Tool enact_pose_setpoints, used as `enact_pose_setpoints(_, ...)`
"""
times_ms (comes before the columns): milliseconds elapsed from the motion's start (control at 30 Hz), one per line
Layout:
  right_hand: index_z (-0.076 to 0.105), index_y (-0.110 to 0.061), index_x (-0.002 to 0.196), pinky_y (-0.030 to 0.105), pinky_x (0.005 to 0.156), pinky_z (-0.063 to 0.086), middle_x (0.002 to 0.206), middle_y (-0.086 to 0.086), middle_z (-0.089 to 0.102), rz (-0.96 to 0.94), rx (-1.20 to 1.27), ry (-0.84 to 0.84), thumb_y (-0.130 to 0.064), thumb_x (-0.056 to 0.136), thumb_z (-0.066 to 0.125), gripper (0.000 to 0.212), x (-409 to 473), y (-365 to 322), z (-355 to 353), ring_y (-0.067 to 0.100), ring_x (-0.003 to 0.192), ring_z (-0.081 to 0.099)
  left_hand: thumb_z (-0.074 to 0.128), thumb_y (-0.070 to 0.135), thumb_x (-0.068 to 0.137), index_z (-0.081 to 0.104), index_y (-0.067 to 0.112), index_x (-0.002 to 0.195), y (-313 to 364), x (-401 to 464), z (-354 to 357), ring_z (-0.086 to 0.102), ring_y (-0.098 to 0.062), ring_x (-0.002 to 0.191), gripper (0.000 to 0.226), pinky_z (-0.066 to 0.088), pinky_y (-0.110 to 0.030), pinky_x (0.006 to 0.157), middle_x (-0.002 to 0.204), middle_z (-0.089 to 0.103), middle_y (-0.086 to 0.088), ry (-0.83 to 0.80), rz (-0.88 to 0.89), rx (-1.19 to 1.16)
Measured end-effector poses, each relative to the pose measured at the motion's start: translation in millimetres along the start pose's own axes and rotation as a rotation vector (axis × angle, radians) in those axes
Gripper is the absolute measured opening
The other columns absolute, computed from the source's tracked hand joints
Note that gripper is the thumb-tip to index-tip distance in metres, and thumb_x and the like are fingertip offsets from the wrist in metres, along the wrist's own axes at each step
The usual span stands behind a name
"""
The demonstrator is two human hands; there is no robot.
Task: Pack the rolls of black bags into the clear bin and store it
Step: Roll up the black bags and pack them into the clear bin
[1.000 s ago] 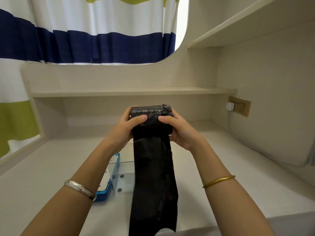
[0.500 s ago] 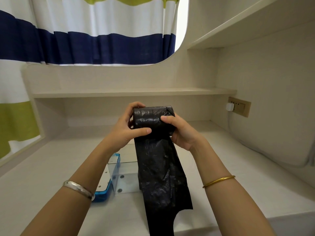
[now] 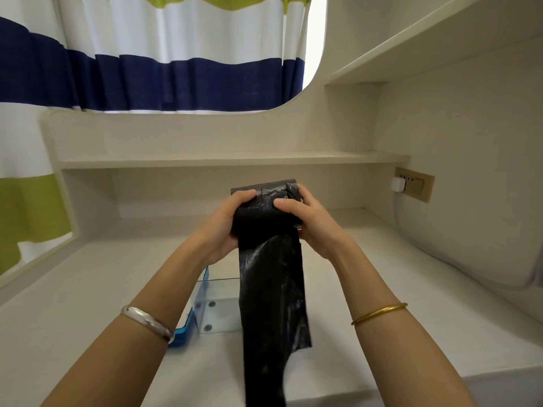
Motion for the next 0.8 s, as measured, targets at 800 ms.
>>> enact_pose_setpoints(800,0.054,-0.031,0.105,0.054,0.096,0.045,0.112,0.006,0.059,0.033,0.099,-0.107,-0.036,0.071,0.067,0.037,-3.5,8.7,1.8,0.027,0.105,0.058,0.071,0.039,0.059,0.045,0.037,0.107,29.3,-20.1,-2.6,0.061,-0.019,0.093,0.054,0.058,-0.026,0.067,0.109,0.053,0.001,0.016,0.512,0.420)
Point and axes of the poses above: each hand's wrist, its own x-axis towards the middle knuckle, its own z-axis out of the palm, y = z × x, the point moved 9 cm from there along x, towards the middle knuckle
